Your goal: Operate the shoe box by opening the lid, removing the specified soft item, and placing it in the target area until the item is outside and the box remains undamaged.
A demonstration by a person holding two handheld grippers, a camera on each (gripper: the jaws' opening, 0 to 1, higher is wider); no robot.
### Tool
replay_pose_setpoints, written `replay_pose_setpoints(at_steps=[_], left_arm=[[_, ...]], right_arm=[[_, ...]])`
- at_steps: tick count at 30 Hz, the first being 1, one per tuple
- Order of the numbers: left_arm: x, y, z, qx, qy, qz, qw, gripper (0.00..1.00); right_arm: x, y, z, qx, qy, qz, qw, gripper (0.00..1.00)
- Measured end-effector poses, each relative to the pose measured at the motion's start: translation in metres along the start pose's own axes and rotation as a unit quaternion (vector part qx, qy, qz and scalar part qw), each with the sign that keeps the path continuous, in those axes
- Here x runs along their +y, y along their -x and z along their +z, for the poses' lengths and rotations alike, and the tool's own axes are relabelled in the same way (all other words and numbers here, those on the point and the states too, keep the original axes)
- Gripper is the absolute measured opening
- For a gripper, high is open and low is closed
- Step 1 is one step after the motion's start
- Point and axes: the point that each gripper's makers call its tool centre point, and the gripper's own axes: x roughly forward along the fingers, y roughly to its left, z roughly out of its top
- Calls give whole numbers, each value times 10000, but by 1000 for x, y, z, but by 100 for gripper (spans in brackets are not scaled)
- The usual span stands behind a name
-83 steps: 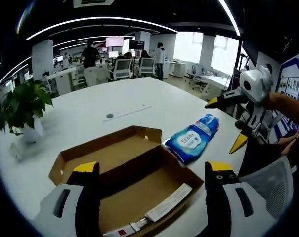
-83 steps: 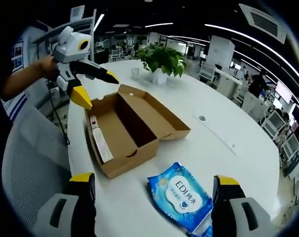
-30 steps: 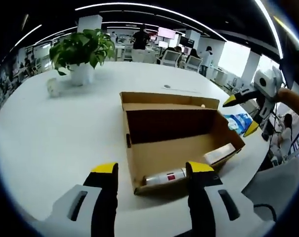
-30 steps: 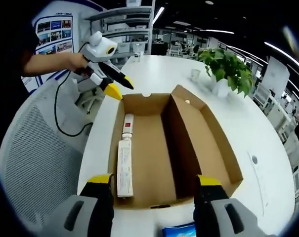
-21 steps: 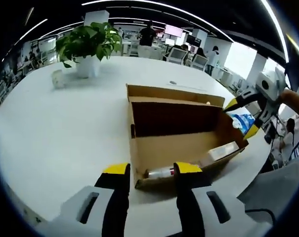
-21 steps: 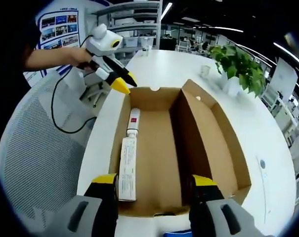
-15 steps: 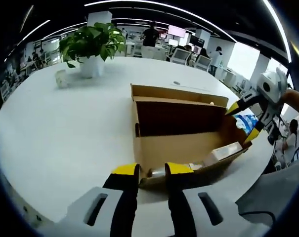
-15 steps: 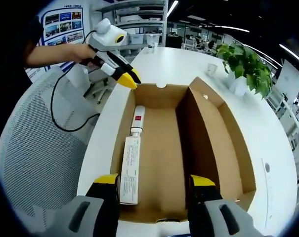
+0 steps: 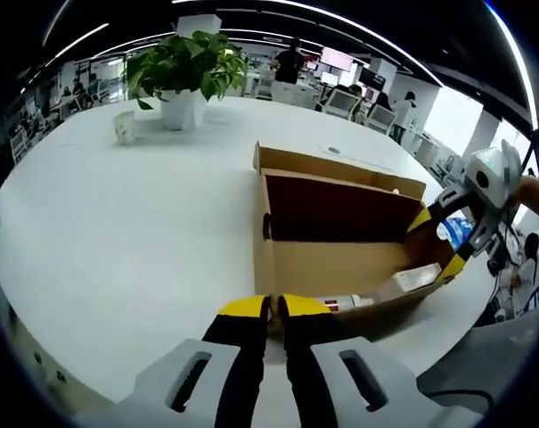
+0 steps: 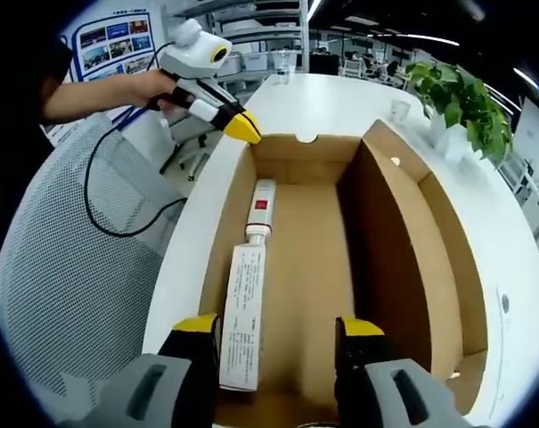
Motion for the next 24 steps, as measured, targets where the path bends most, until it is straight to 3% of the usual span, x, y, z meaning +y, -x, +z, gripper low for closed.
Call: replay_pose_setpoints(at_steps=[9,14,18,20,24], left_arm=[[0,0,-1,52,12,-24,10000,3],[1,0,-1,67,6,-19,10000,3],[1,1,-2,74,10,-26,10000,3],[0,1,-2,79,-3,-30,10000,3],[1,2,-2,80,-21,-17,10000,3]], right_arm=[[-5,4,0,6,116,-125,9999,47],[-4,3,-4,171,408,-220,9988,26],[9,-4,-9,202,105,38,9997,24],[5,-8,-10,225,132,-33,9997,31],[1,-8,-4,119,-40,-63,9999,19]])
